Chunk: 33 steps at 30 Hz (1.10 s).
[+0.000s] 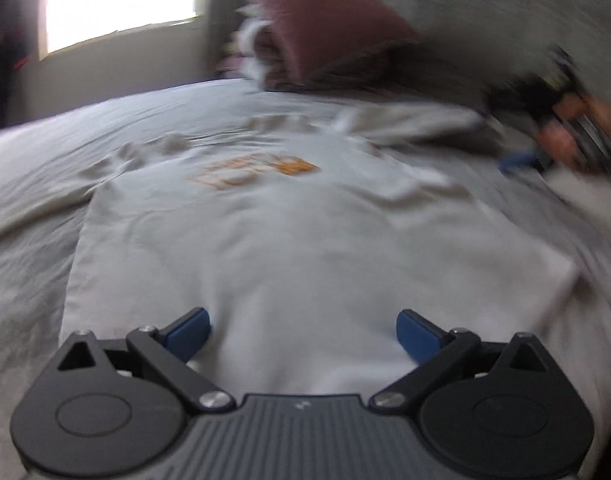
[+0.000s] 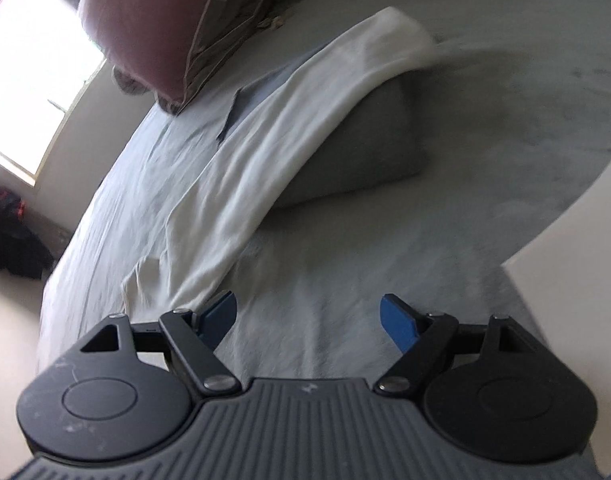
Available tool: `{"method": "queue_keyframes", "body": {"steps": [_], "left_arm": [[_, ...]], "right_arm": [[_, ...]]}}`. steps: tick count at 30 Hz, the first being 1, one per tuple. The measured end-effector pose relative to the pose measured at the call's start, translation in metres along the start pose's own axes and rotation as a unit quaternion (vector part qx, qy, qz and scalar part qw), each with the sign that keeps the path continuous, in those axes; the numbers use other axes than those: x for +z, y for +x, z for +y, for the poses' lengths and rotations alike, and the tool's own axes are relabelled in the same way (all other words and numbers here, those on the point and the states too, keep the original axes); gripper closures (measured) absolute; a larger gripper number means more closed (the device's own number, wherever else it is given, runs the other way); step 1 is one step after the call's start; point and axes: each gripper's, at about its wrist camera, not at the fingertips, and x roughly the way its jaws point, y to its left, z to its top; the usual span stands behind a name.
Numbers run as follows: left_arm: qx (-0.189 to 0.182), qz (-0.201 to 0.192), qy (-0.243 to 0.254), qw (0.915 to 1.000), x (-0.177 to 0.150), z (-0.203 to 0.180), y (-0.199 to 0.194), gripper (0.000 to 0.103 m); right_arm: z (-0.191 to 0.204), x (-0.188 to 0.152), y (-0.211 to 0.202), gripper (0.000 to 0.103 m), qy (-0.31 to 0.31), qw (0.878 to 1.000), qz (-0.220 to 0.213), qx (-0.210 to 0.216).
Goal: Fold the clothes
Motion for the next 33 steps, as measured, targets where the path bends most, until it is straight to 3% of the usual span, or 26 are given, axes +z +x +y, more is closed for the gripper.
{"method": "queue_keyframes", "body": {"steps": [2,4,6,10,15,18,22,24,27,33], "left_arm": [[-0.028,0.013,0.011,0.9995,0.002,0.001,-0.007,0.003],[-0.061,0.013,-0.029,0.9976,0.010,0.011,-0.013,0.003],[-0.064,-0.006,-0.066,0.9958,0.020,0.020,-0.016,0.003],[-0.013,-0.014,-0.097,0.9951,0.045,0.031,-0.007,0.003],[0.079,0.074,-0.145,0.9835,0.076,0.044,0.030,0.003],[0.087,0.097,-0.181,0.9749,0.089,0.051,0.046,0.003],[0.086,0.093,-0.196,0.9724,0.098,0.054,0.058,0.003],[0.090,0.097,-0.196,0.9717,0.098,0.053,0.063,0.003],[0.095,0.104,-0.202,0.9693,0.098,0.054,0.070,0.003],[0.091,0.113,-0.224,0.9637,0.098,0.060,0.081,0.003]], "right_arm": [[-0.006,0.004,-0.007,0.021,0.010,1.000,-0.008,-0.003],[-0.010,0.011,-0.014,0.021,0.017,1.000,-0.021,-0.008],[-0.013,0.018,-0.018,0.021,0.027,0.999,-0.043,-0.010],[-0.020,0.028,-0.028,0.021,0.039,0.994,-0.096,-0.016],[-0.030,0.034,-0.024,0.022,0.078,0.990,-0.118,-0.006],[-0.030,0.045,-0.018,0.025,0.095,0.987,-0.126,0.011],[-0.038,0.062,-0.005,0.028,0.135,0.979,-0.151,0.014],[-0.050,0.069,0.003,0.036,0.173,0.973,-0.153,0.020],[-0.070,0.077,0.007,0.044,0.228,0.958,-0.161,0.060],[-0.089,0.090,0.009,0.065,0.267,0.943,-0.187,0.059]]}}
